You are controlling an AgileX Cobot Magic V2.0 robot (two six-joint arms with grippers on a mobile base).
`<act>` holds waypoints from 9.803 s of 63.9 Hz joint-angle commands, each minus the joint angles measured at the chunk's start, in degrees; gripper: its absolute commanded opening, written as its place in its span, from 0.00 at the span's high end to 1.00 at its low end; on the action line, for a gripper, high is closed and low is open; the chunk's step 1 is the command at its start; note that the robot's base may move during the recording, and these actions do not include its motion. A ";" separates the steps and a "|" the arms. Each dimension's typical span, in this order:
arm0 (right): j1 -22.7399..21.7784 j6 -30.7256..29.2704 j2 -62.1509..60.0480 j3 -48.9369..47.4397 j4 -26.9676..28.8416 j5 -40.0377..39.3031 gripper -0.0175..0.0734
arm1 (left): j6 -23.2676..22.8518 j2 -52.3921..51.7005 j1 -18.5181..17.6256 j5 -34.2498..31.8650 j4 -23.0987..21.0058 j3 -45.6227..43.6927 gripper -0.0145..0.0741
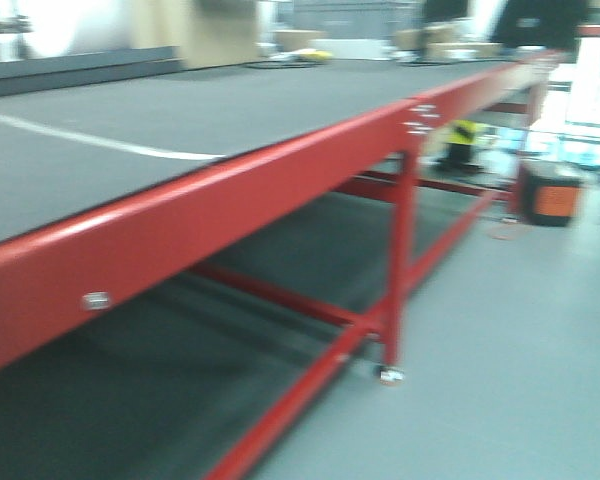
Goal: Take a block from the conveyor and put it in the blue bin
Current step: 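Drive the base away from the conveyor toward the bin shelves, then position both held blocks above the blue bin on the shelf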
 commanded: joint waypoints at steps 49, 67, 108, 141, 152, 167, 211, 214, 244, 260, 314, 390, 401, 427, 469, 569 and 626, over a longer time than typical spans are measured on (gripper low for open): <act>-0.10 -0.40 -0.25 -0.39 -0.36 -1.34 0.98 | -0.50 -0.32 -0.40 -1.05 -0.13 0.16 0.96; -0.10 -0.40 -0.25 -0.39 -0.36 -1.34 0.98 | -0.50 -0.32 -0.40 -1.08 -0.13 0.16 0.96; -0.10 -0.40 -0.25 -0.39 -0.36 -1.34 0.98 | -0.50 -0.32 -0.40 -1.08 -0.13 0.16 0.96; -0.10 -0.40 -0.25 -0.39 -0.36 -1.44 0.98 | -0.50 -0.32 -0.40 -1.07 -0.03 0.16 0.96; -0.10 -0.40 -0.25 -0.39 -0.36 -1.44 0.98 | -0.50 -0.32 -0.40 -1.19 -0.05 0.16 0.96; -0.10 -0.40 -0.25 -0.39 -0.36 -1.44 0.98 | -0.50 -0.32 -0.40 -1.19 -0.05 0.16 0.96; -0.10 -0.40 -0.25 -0.39 -0.36 -1.44 0.98 | -0.50 -0.32 -0.40 -1.19 -0.05 0.16 0.96; -0.10 -0.40 -0.25 -0.39 -0.36 -1.44 0.98 | -0.50 -0.32 -0.40 -1.19 -0.05 0.16 0.96; -0.10 -0.40 -0.25 -0.39 -0.36 -1.44 0.98 | -0.50 -0.32 -0.40 -1.19 -0.05 0.16 0.96; -0.10 -0.40 -0.25 -0.39 -0.36 -1.44 0.98 | -0.50 -0.32 -0.40 -1.19 -0.05 0.16 0.96; -0.10 -0.40 -0.25 -0.39 -0.36 -1.79 0.98 | -0.50 -0.32 -0.40 -1.19 -0.05 0.16 0.96; 1.24 -0.40 -0.25 -0.39 -0.36 -1.80 0.98 | -0.50 -0.32 -0.40 -1.19 -0.05 0.16 0.96; 1.24 -0.40 -0.25 -0.39 -0.36 -1.80 0.98 | -0.50 -0.32 -0.40 -1.19 -0.05 0.16 0.96; 1.24 -0.40 -0.25 -0.39 -0.36 -1.80 0.98 | -0.50 -0.32 -0.40 -1.19 -0.05 0.16 0.96; 1.24 -0.40 -0.25 -0.39 -0.36 -1.80 0.98 | -0.50 -0.32 -0.40 -1.19 -0.05 0.16 0.96; 1.22 -0.40 -0.25 -0.39 -0.36 -2.84 0.98 | -0.50 -0.32 -0.40 -1.19 -0.05 0.16 0.96; 1.22 -0.40 -0.25 -0.39 -0.36 -2.99 0.98 | -0.50 -0.32 -0.40 -1.19 -0.05 0.16 0.96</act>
